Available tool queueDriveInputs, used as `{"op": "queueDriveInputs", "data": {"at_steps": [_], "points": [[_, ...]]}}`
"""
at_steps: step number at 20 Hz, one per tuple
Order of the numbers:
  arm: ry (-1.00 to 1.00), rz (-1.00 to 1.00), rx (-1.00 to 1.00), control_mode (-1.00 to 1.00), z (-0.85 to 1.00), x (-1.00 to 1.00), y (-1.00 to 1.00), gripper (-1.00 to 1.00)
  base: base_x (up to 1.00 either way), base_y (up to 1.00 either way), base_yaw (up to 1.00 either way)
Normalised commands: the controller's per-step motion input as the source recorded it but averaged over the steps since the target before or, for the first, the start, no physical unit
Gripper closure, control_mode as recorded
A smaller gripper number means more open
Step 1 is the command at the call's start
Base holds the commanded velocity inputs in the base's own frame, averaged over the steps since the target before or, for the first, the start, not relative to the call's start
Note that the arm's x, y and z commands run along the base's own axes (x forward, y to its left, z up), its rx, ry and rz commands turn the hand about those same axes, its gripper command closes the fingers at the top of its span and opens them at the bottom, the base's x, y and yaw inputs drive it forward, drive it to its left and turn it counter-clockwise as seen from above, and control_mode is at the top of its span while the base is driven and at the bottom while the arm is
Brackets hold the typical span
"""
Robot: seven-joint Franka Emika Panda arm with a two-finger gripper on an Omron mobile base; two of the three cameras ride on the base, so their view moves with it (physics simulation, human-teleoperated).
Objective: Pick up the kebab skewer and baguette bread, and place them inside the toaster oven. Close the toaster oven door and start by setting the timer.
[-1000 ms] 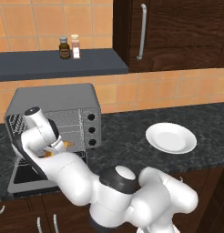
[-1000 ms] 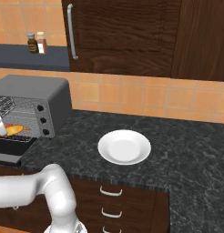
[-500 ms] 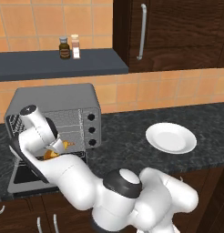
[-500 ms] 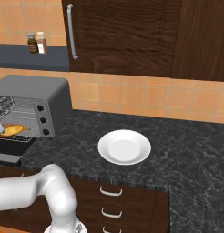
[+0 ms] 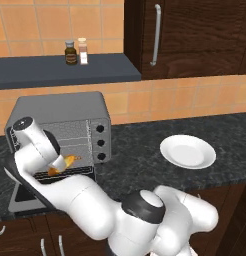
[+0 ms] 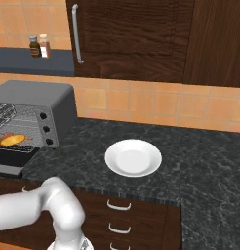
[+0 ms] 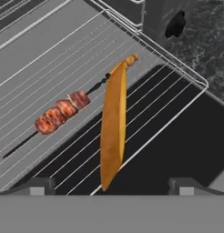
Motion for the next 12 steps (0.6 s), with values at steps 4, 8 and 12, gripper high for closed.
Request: {"op": "queueDriveInputs", "data": {"at_steps": [4, 8, 12], "points": [[-0.01, 0.0, 0.06, -1.0, -0.01, -0.66, -0.02, -1.0, 0.0, 0.0, 0.0], [0.0, 0.0, 0.1, -1.0, -0.01, -0.81, 0.0, -1.0, 0.0, 0.0, 0.0], [0.06, 0.0, 0.04, -1.0, -0.26, -0.51, -0.27, -1.0, 0.0, 0.0, 0.0]]}}
